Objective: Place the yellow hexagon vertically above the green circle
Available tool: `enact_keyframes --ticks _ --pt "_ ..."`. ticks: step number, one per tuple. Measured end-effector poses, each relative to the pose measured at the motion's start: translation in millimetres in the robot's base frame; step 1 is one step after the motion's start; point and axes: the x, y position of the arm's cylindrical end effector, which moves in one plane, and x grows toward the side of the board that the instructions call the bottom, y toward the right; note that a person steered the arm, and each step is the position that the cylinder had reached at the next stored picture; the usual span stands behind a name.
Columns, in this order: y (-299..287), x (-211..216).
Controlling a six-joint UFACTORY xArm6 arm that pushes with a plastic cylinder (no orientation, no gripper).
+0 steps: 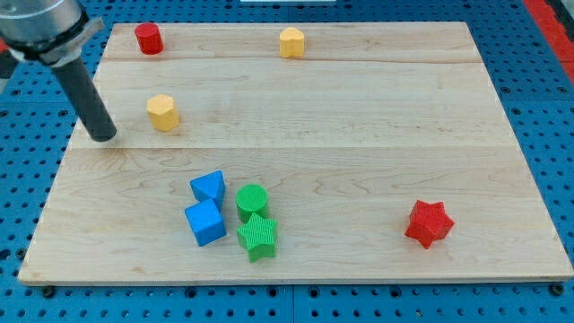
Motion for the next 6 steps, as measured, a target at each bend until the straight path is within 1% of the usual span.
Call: enact_keyframes --ticks 1,3,4,5,6 --pt "13 -17" --pt "147 -19" --pt "94 -26" --pt "112 -67" --pt "159 -68"
